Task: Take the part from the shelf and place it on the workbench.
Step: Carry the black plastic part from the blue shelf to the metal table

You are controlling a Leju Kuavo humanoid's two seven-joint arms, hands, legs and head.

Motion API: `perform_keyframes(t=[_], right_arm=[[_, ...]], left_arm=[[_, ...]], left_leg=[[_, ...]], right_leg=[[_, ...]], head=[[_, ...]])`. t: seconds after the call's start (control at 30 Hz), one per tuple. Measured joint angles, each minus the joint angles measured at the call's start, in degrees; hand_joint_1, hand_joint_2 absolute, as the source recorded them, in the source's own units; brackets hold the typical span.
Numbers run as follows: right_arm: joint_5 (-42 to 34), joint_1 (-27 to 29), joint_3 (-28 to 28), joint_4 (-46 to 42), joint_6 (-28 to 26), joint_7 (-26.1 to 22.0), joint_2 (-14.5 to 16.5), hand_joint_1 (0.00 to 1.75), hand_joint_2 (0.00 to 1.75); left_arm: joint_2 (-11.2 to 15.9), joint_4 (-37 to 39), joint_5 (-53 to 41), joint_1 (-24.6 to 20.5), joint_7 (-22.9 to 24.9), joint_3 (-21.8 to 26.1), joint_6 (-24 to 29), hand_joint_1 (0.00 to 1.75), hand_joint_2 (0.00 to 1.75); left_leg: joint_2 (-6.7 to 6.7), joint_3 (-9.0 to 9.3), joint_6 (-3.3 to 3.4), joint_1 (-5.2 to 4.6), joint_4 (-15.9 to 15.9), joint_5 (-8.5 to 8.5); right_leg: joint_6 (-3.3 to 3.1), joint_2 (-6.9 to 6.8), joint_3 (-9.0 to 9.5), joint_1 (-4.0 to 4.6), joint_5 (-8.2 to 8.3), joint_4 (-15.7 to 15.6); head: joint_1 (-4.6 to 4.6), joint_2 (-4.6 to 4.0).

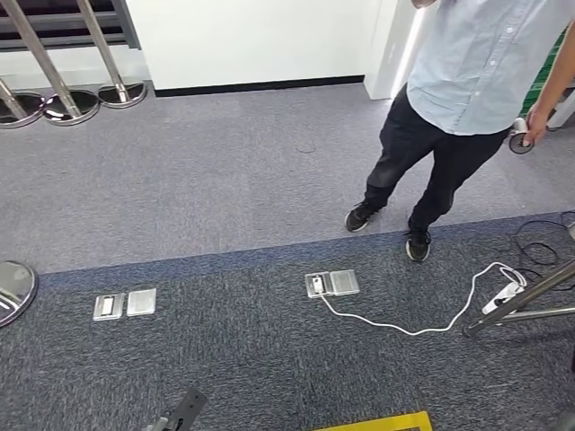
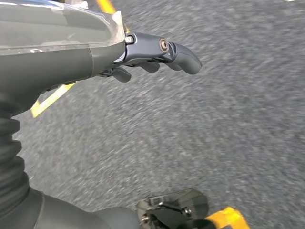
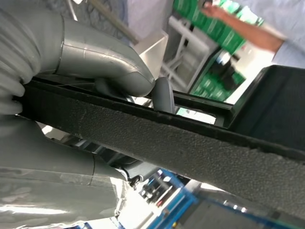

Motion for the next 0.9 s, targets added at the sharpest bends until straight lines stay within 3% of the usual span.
perform_keyframes(t=[0.07, 0.13, 0.2, 0.27, 0.33, 0.37, 0.4, 0.43, 0.5, 0.57, 0.63, 0.7, 0.77, 0.83, 0.87, 0.9], right_arm=[[-0.24, 0.11, -0.1, -0.02, 0.01, -0.02, 0.02, 1.75, 1.75], [-0.41, 0.44, -0.21, -0.04, 0.01, -0.04, 0.04, 1.75, 1.75], [-0.65, 0.7, -0.38, -0.04, 0.0, -0.07, 0.03, 1.75, 1.75], [-0.85, 0.58, -0.47, -0.01, -0.01, -0.15, 0.03, 1.75, 1.75], [-0.92, 0.49, -0.51, 0.07, 0.0, -0.21, 0.02, 1.75, 1.75], [-0.95, 0.52, -0.58, 0.12, 0.01, -0.21, 0.02, 1.75, 1.75], [-0.96, 0.54, -0.67, 0.16, 0.01, -0.21, 0.02, 1.75, 1.75], [-0.95, 0.53, -0.74, 0.18, 0.02, -0.21, 0.02, 1.75, 1.75], [-0.91, 0.31, -0.79, 0.22, 0.02, -0.22, 0.02, 1.75, 1.75], [-0.87, -0.16, -0.77, 0.33, 0.03, -0.24, 0.03, 1.75, 1.75], [-0.87, -0.44, -0.76, 0.42, 0.02, -0.23, 0.05, 1.75, 1.75], [-0.93, -0.48, -0.77, 0.45, 0.0, -0.21, 0.11, 1.75, 1.75], [-1.01, -0.78, -0.71, 0.51, 0.0, -0.2, 0.21, 1.75, 1.75], [-1.08, -1.03, -0.67, 0.65, 0.01, -0.19, 0.28, 1.75, 1.75], [-1.14, -1.05, -0.68, 0.76, 0.01, -0.18, 0.3, 1.75, 1.75], [-1.2, -1.04, -0.7, 0.87, 0.01, -0.17, 0.3, 1.75, 1.75]], left_arm=[[-0.02, 0.0, 0.0, -0.01, -0.03, -0.02, 0.1, 0.0, 1.75], [-0.07, 0.0, 0.01, -0.06, -0.09, -0.01, 0.19, 0.0, 1.75], [-0.16, 0.0, 0.01, -0.26, -0.17, -0.01, 0.28, 0.0, 1.75], [-0.21, 0.0, 0.03, -0.25, -0.18, -0.01, 0.37, 0.0, 1.75], [-0.16, 0.0, 0.06, 0.01, -0.11, 0.01, 0.44, 0.0, 1.75], [-0.13, 0.0, 0.07, 0.08, -0.09, 0.02, 0.46, 0.0, 1.75], [-0.1, 0.0, 0.09, 0.09, -0.09, 0.03, 0.47, 0.0, 1.75], [-0.1, 0.0, 0.09, 0.05, -0.1, 0.04, 0.46, 0.0, 1.75], [-0.09, 0.0, 0.11, 0.0, -0.15, 0.04, 0.4, 0.0, 1.75], [-0.06, 0.0, 0.26, -0.01, -0.19, 0.04, 0.18, 0.0, 1.75], [-0.05, 0.0, 0.42, -0.11, -0.23, 0.04, -0.06, 0.0, 1.75], [-0.03, 0.0, 0.48, -0.38, -0.39, 0.04, -0.14, 0.0, 1.75], [0.06, 0.0, 0.59, -0.51, -0.54, 0.04, -0.16, 0.0, 1.75], [0.2, 0.0, 0.81, -0.26, -0.55, 0.04, -0.18, 0.0, 1.75], [0.27, 0.0, 0.9, -0.13, -0.54, 0.05, -0.18, 0.0, 1.75], [0.33, 0.0, 0.96, -0.04, -0.54, 0.05, -0.18, 0.0, 1.75]], left_leg=[[-1.54, 1.25, 0.25, -0.04, -2.8, 0.3], [-0.86, 1.52, 0.73, -0.13, -3.24, 0.23], [0.13, 1.74, 1.29, 0.03, -3.51, 0.22], [1.37, 2.02, 1.73, 0.03, -3.65, 0.01], [2.82, 2.3, 1.87, -0.07, -3.65, -0.36], [3.5, 2.51, 1.84, -0.09, -3.64, -0.59], [4.13, 2.81, 1.76, -0.1, -3.64, -0.87], [4.71, 3.22, 1.62, -0.12, -3.65, -1.18], [5.8, 4.04, 1.23, -0.21, -3.78, -1.77], [6.89, 4.46, 0.75, -0.39, -4.01, -2.12], [8.1, 4.9, 0.18, -0.45, -4.4, -2.4], [6.96, 5.03, -0.24, -0.35, -3.48, -3.48], [4.04, 2.65, -0.35, -0.27, 1.92, -6.29], [2.73, -1.56, -0.42, -0.27, 9.41, -8.86], [2.58, -2.97, -0.44, -0.27, 11.31, -8.79], [2.5, -3.4, -0.42, -0.26, 11.03, -7.5]], right_leg=[[0.58, 1.15, -0.23, -0.18, -0.25, 0.3], [1.11, 1.94, -0.49, -0.46, -0.36, 0.32], [1.73, 0.11, -1.25, -0.42, -1.63, 2.1], [2.39, -3.17, -4.16, -0.47, -4.7, 8.12], [2.86, -4.56, -7.91, -0.79, -6.97, 15.0], [2.98, -4.81, -8.77, -0.91, -6.69, 16.26], [2.98, -5.04, -8.46, -0.98, -5.21, 15.07], [2.86, -5.49, -7.1, -0.98, -2.96, 11.87], [2.17, -8.29, -3.72, -0.34, 0.45, 4.5], [1.25, -10.36, -2.41, 0.51, 0.88, 1.32], [0.58, -9.39, -2.31, 0.68, 0.74, 0.66], [0.04, -8.02, -1.71, 0.33, 0.94, -0.22], [-0.5, -6.67, -1.13, 0.04, 0.96, -0.75], [-0.84, -4.94, -0.83, 0.01, 0.75, -0.75], [-0.89, -3.97, -0.62, 0.03, 0.63, -0.74], [-0.85, -3.01, -0.34, 0.02, 0.47, -0.71]], head=[[0.01, 0.0], [-0.03, 0.0], [0.15, 0.0], [0.33, 0.01], [0.33, 0.01], [0.33, 0.0], [0.33, 0.0], [0.33, 0.0], [0.32, 0.01], [0.27, 0.01], [0.24, 0.0], [0.19, 0.0], [0.05, 0.0], [-0.05, 0.0], [-0.08, 0.0], [-0.08, 0.0]])
